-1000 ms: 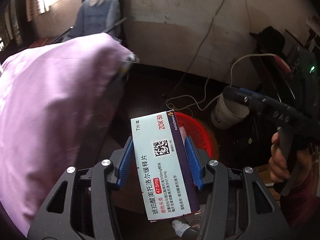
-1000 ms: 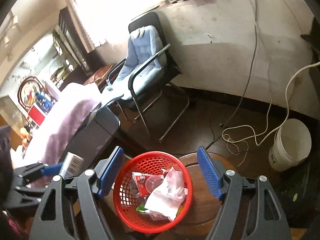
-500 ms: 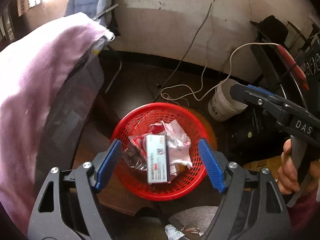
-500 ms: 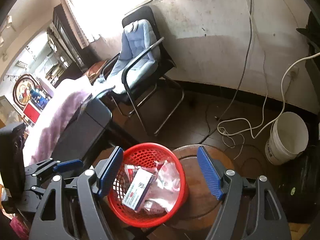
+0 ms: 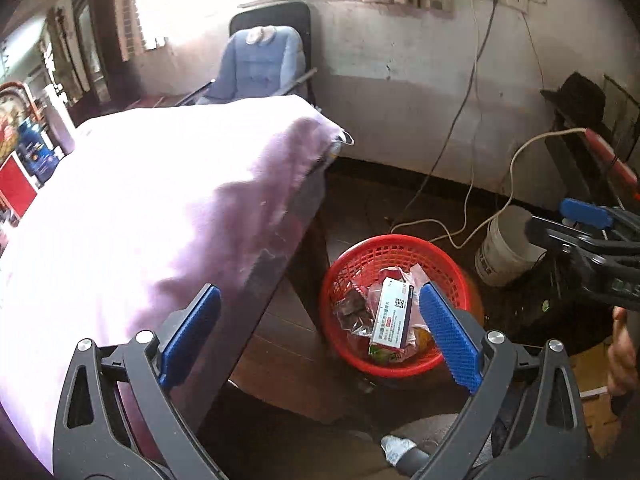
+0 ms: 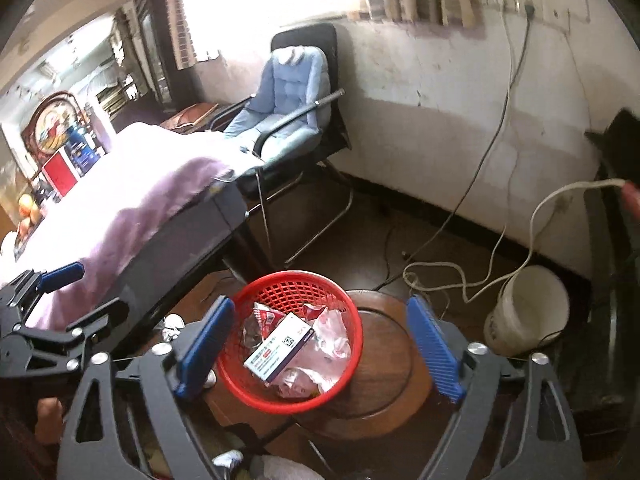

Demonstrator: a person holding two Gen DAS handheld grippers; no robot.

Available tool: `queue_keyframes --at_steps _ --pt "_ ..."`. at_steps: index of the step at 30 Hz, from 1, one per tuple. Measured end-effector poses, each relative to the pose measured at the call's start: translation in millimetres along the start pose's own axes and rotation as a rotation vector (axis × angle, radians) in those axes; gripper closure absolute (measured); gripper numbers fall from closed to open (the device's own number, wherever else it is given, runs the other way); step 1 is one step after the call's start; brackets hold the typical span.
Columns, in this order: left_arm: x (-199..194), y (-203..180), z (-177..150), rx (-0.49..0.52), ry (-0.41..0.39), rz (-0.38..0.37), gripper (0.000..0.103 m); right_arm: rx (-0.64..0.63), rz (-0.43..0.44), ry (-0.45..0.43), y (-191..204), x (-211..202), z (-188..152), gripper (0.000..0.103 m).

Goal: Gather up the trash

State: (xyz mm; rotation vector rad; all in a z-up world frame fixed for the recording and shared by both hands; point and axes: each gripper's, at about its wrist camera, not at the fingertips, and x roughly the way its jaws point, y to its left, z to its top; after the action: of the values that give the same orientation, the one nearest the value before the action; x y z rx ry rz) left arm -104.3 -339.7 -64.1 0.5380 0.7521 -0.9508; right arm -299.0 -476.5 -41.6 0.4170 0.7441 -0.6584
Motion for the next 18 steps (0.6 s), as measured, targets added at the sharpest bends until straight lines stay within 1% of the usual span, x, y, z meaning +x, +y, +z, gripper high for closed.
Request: queue_keyframes --at_steps 1,3,6,9,12,14,15,18 --pt "-8 2 -3 -0.010 -0.008 0.003 0.007 -0.009 -0.003 -0.006 3 -11 -1 0.006" --pt "-18 5 -9 -0.022 -0.016 0.003 0.007 -0.027 -0.004 0.000 8 -26 -7 0.006" --pt "-26 4 -21 -0.031 -0.019 0.021 0.007 -0.057 -0.011 0.040 13 -32 -19 0.006" --pt "-26 0 -40 -0.038 0.014 0.034 0.007 -0.102 -0.034 0.138 15 -23 -41 0.006" --pt "-24 -7 -53 -0.021 0.040 0.059 0.007 -0.101 -0.040 0.188 9 -16 -57 0.006" --pt "-22 -14 -63 0.008 0.056 0.084 0.007 -0.093 -0.042 0.191 5 -15 -62 0.006" --pt "-22 -16 -66 0.023 0.059 0.109 0.007 -0.086 -0.040 0.188 4 -15 -64 0.006" --pt "-23 -19 -70 0.039 0.053 0.149 0.007 -0.073 -0.014 0.175 4 -19 -61 0.006"
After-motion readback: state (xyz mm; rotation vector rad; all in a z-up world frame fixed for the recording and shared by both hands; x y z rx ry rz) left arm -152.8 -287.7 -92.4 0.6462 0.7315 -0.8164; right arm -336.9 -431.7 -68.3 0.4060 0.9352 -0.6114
